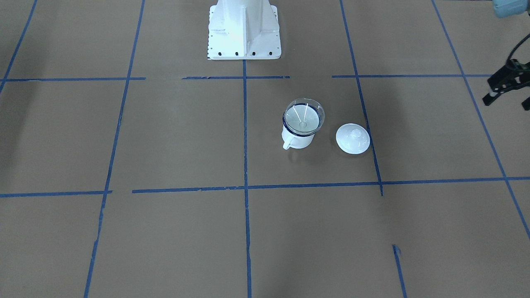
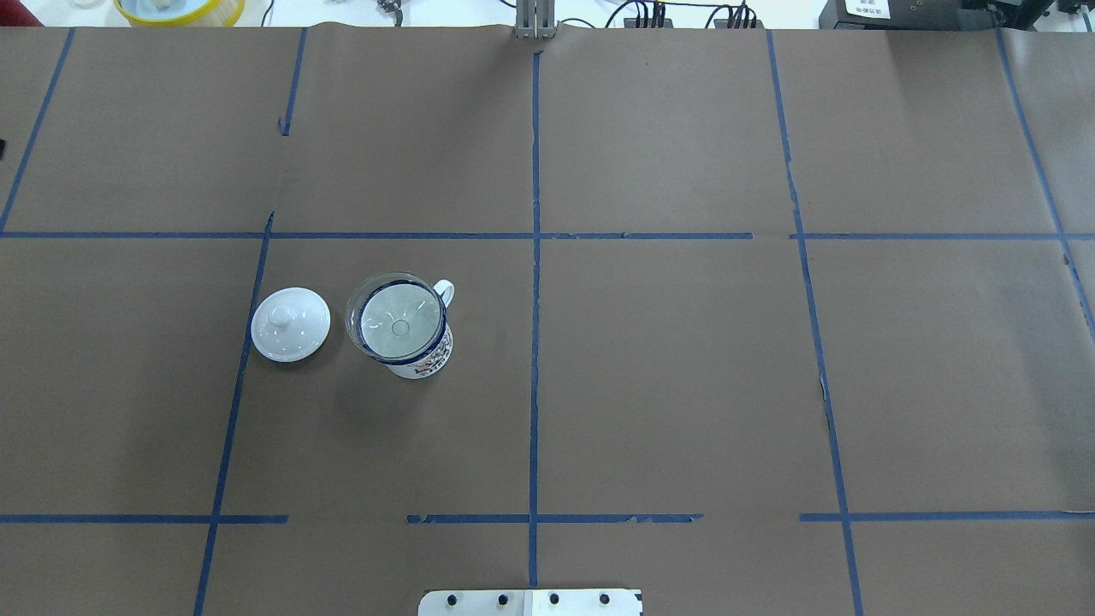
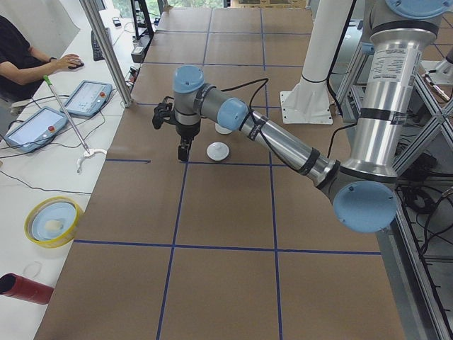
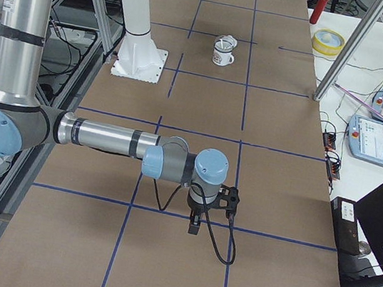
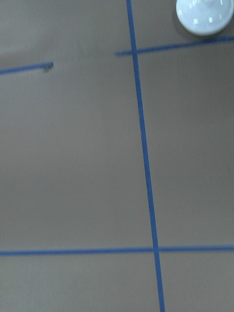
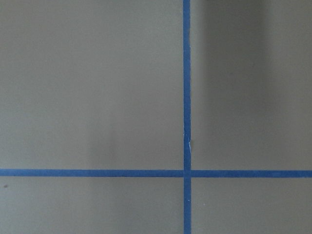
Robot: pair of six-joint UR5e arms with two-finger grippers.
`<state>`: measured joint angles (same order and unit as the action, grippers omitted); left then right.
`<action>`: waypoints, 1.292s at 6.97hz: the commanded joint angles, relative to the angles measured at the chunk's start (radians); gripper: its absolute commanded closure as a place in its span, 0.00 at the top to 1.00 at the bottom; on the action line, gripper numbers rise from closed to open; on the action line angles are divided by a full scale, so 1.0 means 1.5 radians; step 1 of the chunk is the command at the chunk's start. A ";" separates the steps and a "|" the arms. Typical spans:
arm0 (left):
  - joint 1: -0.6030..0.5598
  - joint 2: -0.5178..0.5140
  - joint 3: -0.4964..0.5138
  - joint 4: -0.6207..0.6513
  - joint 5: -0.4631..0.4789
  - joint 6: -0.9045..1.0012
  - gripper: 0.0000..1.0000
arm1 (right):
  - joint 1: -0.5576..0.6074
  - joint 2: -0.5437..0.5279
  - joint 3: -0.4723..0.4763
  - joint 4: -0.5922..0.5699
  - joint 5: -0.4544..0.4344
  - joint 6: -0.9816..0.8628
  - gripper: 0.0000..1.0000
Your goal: Remove funnel from cup
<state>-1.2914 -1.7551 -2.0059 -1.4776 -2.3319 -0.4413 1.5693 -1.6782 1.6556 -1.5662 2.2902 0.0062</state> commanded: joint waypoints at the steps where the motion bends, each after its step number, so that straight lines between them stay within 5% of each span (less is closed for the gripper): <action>1: 0.136 -0.095 -0.010 0.003 0.096 -0.127 1.00 | 0.000 0.000 0.000 0.000 0.000 0.000 1.00; 5: 0.261 -0.166 -0.004 0.022 0.133 -0.232 1.00 | 0.000 0.000 0.001 0.000 0.000 0.000 1.00; 7: 0.387 -0.185 0.004 0.021 0.248 -0.421 1.00 | 0.000 0.000 0.000 0.000 0.000 0.000 1.00; 9: 0.411 -0.211 0.051 0.021 0.254 -0.453 1.00 | 0.000 0.000 0.000 0.000 0.000 0.000 1.00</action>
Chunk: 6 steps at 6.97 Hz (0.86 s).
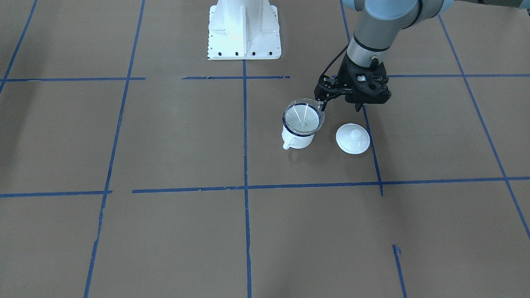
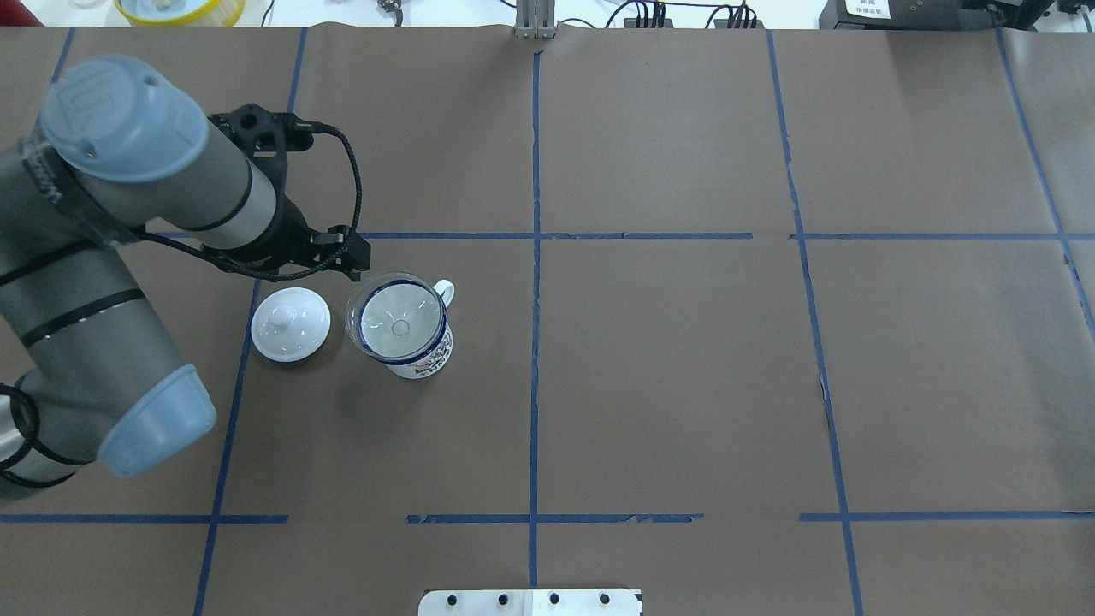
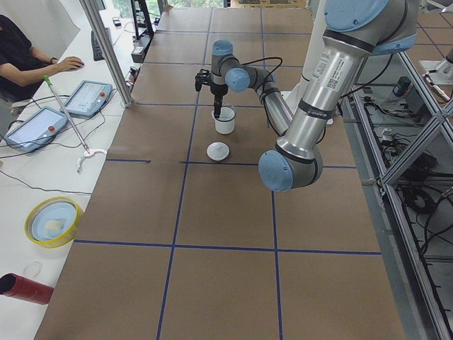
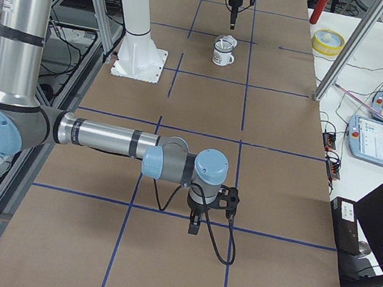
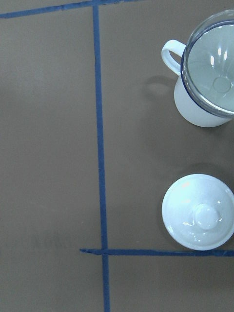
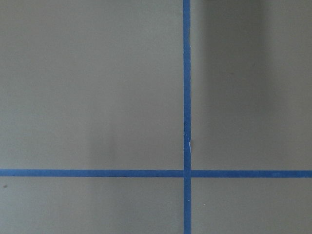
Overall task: Remove funnel from cup
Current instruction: 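Move the left gripper down to the clear funnel in the mug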
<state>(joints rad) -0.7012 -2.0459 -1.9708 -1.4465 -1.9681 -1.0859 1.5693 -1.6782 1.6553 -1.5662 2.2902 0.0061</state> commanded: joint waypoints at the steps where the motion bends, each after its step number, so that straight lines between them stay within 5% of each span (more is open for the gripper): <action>1: 0.023 -0.019 0.041 0.000 0.011 -0.024 0.97 | 0.000 0.000 0.001 0.000 0.000 0.000 1.00; 3: 0.036 -0.021 0.058 0.000 0.021 -0.024 0.72 | 0.000 0.000 0.001 0.000 0.000 0.000 1.00; 6: 0.048 -0.021 0.063 0.000 0.020 -0.023 0.49 | 0.000 0.000 0.001 0.000 0.000 0.000 1.00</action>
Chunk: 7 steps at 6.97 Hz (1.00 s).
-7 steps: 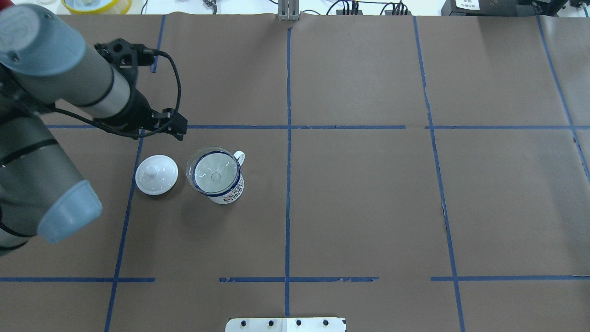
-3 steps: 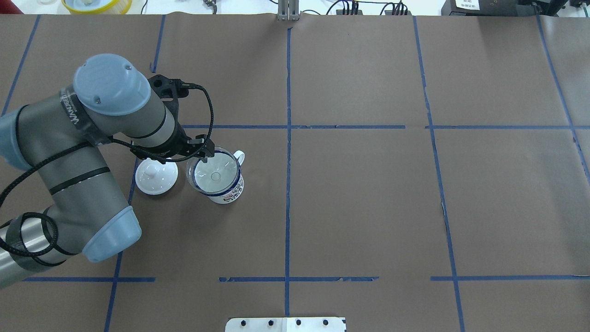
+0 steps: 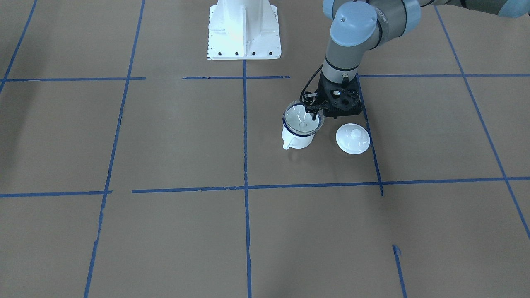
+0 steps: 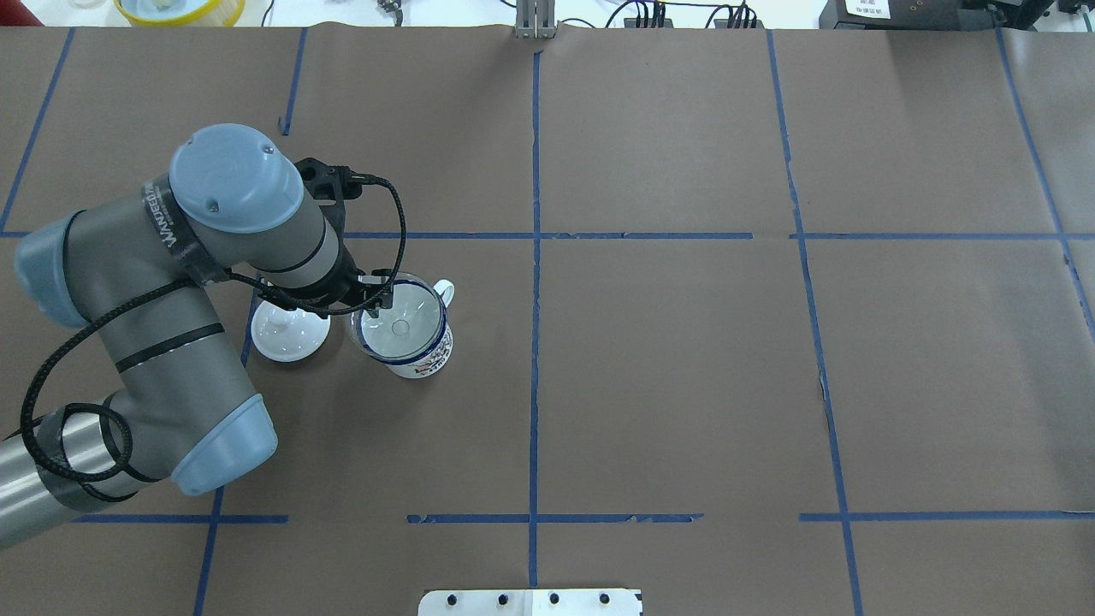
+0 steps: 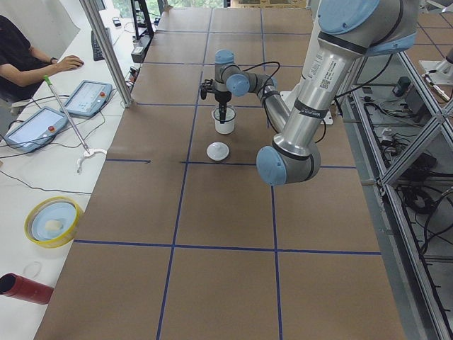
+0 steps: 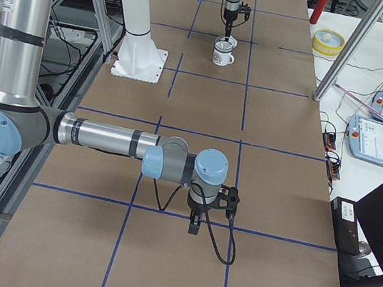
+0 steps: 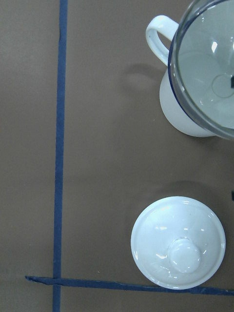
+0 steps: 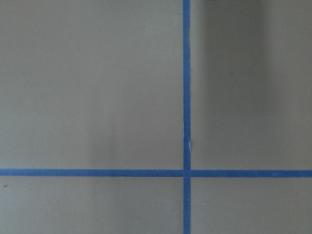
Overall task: Remove funnel from cup
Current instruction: 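Close the left gripper on the clear funnel's rim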
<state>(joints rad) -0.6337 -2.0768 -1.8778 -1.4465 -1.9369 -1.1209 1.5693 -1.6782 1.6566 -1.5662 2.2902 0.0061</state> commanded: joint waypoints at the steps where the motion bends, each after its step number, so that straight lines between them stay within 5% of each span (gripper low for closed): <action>1: 0.003 0.000 0.001 0.000 0.001 0.001 0.36 | 0.000 0.000 0.000 0.000 0.000 0.000 1.00; 5: 0.003 0.000 -0.006 0.000 0.000 0.006 0.05 | 0.000 0.000 0.000 0.000 0.000 0.000 1.00; 7: 0.002 0.001 -0.007 -0.001 0.000 0.009 0.00 | 0.000 0.000 -0.001 0.000 0.000 0.000 1.00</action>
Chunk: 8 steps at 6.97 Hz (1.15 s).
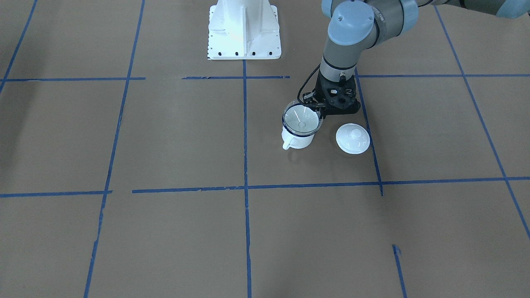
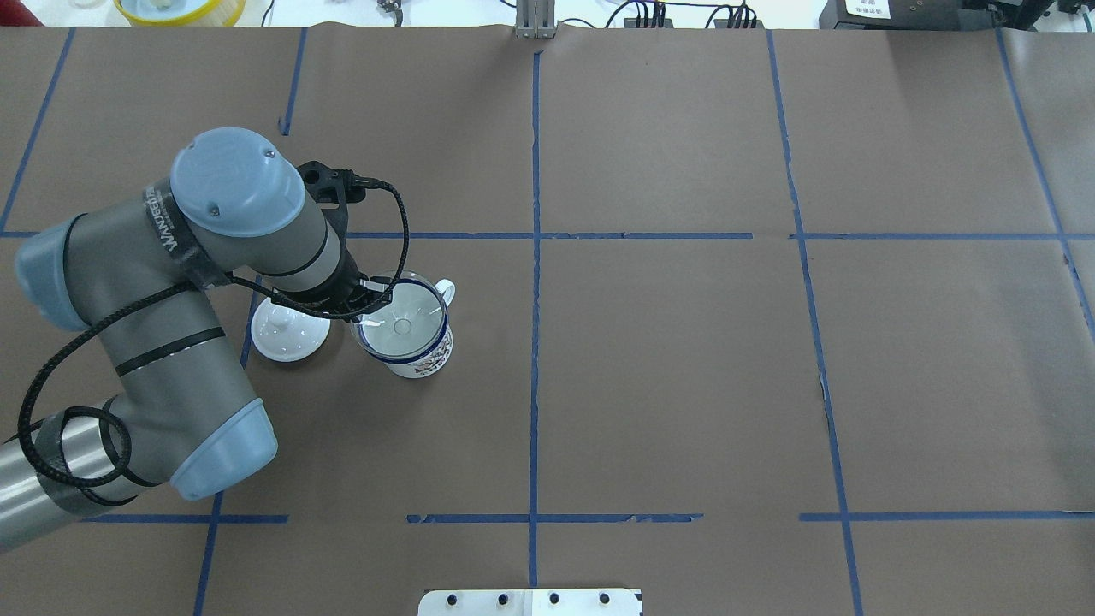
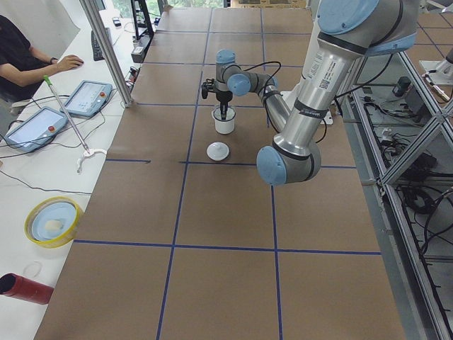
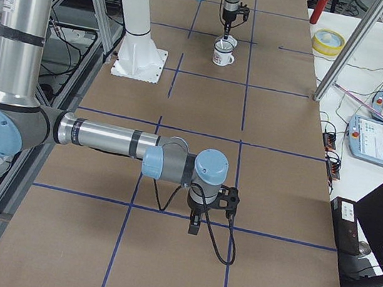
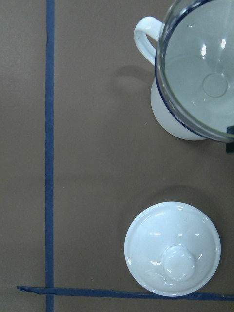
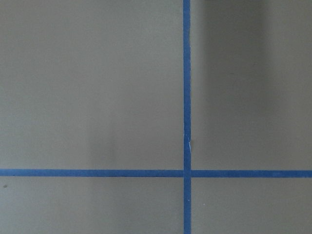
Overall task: Remove funnel from cup
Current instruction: 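Close the left gripper on the clear funnel's rim, then lift the funnel out of the mug with the left gripper, away from robot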
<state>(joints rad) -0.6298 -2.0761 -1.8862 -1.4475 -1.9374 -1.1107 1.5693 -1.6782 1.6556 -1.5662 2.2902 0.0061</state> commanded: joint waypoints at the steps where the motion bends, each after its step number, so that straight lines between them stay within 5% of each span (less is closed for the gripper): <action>1: 0.000 0.000 -0.003 0.000 -0.001 0.003 0.00 | 0.000 0.000 0.000 0.000 0.000 0.000 1.00; 6: -0.027 0.009 -0.025 0.000 -0.012 0.094 0.00 | 0.000 0.000 0.000 0.000 0.000 0.000 1.00; 8: -0.103 0.010 -0.048 0.003 -0.092 0.154 0.00 | 0.000 0.000 0.001 0.000 0.000 0.000 1.00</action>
<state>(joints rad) -0.7166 -2.0629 -1.9359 -1.4469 -2.0183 -0.9297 1.5693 -1.6782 1.6560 -1.5662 2.2902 0.0061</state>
